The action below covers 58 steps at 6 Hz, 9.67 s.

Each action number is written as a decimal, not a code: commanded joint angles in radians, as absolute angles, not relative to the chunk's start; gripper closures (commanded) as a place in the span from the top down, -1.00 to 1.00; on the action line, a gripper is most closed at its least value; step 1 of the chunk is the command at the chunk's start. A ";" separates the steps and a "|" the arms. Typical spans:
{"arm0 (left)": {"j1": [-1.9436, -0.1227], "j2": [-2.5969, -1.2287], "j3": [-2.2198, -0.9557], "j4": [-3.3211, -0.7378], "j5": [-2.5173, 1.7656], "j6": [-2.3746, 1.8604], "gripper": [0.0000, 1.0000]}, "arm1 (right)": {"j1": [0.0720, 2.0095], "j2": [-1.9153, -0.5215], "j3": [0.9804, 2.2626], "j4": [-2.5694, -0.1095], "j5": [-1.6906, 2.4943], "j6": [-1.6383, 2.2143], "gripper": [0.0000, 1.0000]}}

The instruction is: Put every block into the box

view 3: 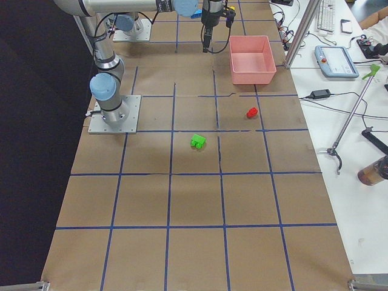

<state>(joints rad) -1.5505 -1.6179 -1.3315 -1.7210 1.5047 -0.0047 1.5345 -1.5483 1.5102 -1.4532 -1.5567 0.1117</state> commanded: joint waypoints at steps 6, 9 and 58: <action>-1.429 -1.588 -1.335 -1.730 1.502 -0.003 0.99 | 1.185 -1.545 1.543 -1.443 -1.575 -0.970 0.99; -1.176 -1.586 -1.417 -1.755 1.506 0.231 0.99 | 0.975 -1.545 1.705 -1.695 -1.623 -1.427 0.99; -1.174 -1.928 -1.541 -1.283 1.594 0.263 0.99 | 1.789 -0.825 0.917 -1.623 -1.447 0.304 0.99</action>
<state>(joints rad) -1.1840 -1.9218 -1.5119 -1.3436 1.5948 0.1577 1.7928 -0.7933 0.9166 -1.6465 -1.4447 0.3082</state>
